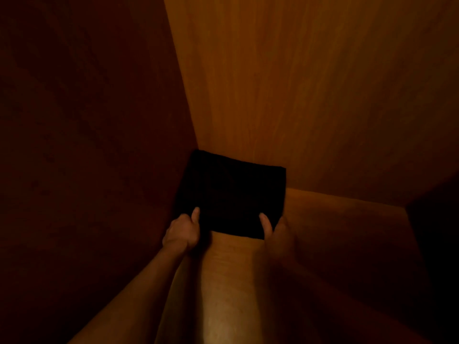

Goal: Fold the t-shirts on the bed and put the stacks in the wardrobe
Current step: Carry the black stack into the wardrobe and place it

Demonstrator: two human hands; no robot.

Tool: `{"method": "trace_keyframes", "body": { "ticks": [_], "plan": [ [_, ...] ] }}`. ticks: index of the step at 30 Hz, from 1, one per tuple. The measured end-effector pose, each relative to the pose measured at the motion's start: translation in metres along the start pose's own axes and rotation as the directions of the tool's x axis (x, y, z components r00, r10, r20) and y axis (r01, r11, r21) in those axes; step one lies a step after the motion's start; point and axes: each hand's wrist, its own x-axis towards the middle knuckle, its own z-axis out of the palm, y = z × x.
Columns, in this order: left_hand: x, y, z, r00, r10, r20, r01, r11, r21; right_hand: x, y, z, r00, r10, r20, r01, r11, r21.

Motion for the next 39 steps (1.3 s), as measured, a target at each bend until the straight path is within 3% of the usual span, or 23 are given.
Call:
{"method": "trace_keyframes", "body": {
  "ticks": [9,11,15,19,24,29,34,39],
  "plan": [
    [0.001,0.015,-0.001,0.993,0.076,-0.087,-0.055,0.975,0.215,0.001,-0.015,-0.006,0.999,-0.029,0.038,0.027,0.998,0.057],
    [0.001,0.015,0.001,0.997,0.036,-0.067,-0.027,0.990,0.136,-0.003,-0.016,-0.006,0.998,-0.048,0.048,0.047,0.999,0.009],
    [0.004,0.015,-0.003,0.996,-0.016,0.088,0.040,0.959,-0.279,0.002,-0.016,-0.009,0.996,-0.043,0.072,0.042,0.999,0.010],
    [0.005,0.013,-0.008,0.988,-0.032,0.149,0.093,0.904,-0.417,0.005,-0.021,-0.010,0.996,-0.015,0.085,0.012,0.999,0.040],
    [-0.009,0.019,-0.007,0.960,-0.066,0.271,0.213,0.801,-0.559,0.000,-0.020,-0.024,0.996,0.079,0.037,-0.069,0.973,-0.222],
    [-0.023,0.036,-0.004,0.977,0.015,0.213,0.111,0.815,-0.569,-0.012,-0.030,-0.032,0.998,0.031,0.052,-0.014,0.954,-0.298],
    [-0.059,0.052,0.017,0.985,0.002,0.175,0.115,0.746,-0.656,-0.023,-0.047,-0.060,0.991,0.034,0.126,0.041,0.834,-0.550],
    [-0.106,0.073,0.031,0.995,0.056,0.087,0.018,0.731,-0.682,-0.035,-0.045,-0.094,0.981,0.008,0.195,0.089,0.871,-0.483]
  ]
}}
